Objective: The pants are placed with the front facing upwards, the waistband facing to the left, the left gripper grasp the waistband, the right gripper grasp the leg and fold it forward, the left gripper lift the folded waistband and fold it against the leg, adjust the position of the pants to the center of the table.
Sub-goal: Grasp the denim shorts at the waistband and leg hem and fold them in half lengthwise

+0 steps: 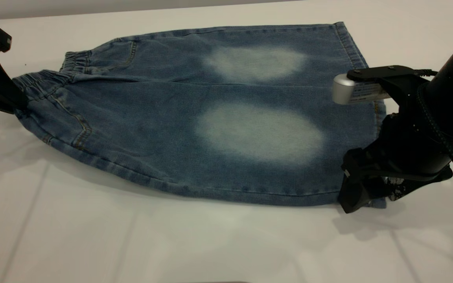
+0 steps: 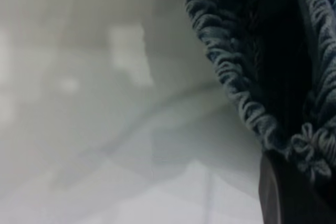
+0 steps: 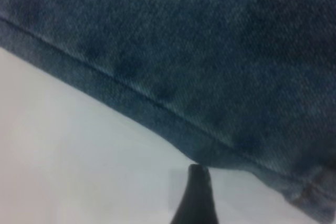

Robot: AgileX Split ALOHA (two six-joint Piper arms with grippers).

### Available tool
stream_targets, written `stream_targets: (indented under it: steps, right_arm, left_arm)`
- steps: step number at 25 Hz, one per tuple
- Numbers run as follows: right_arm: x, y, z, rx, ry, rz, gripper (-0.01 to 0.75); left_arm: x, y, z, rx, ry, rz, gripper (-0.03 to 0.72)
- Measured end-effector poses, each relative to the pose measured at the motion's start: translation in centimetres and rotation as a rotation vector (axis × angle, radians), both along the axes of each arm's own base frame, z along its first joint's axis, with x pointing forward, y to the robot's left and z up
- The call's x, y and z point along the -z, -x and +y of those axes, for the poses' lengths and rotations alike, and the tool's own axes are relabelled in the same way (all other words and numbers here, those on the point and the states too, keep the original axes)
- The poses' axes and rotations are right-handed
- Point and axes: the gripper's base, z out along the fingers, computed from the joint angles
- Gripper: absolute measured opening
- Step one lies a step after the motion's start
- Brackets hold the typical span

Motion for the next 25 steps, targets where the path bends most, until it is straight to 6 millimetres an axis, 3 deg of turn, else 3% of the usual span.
stream_targets:
  steps: [4,9,11,18,25]
  right_arm:
    - [0.4,-0.2,0.0,0.016,0.008,0.001,0.429]
    - [1.0,-0.5,-0.2,0.038,0.025,-0.002,0.136]
    - [1.0,-0.5,-0.2,0.045,0.028,-0.003,0.053]
    - [-0.8,-0.7,-0.2,0.044,0.005,-0.06,0.025]
    - [-8.9,-1.4,-1.7,0.062,-0.138,-0.25,0.024]
  left_arm:
    - [0.0,0.0,0.0,0.0,0.0,0.0,0.067]
    - [0.0,0.0,0.0,0.0,0.0,0.0,0.067]
    - [0.0,0.0,0.0,0.0,0.0,0.0,0.067]
    - [-0.6,-0.5,-0.1,0.02,0.019,-0.005,0.067]
    - [-1.6,-1.2,-0.4,0.055,0.051,-0.007,0.067]
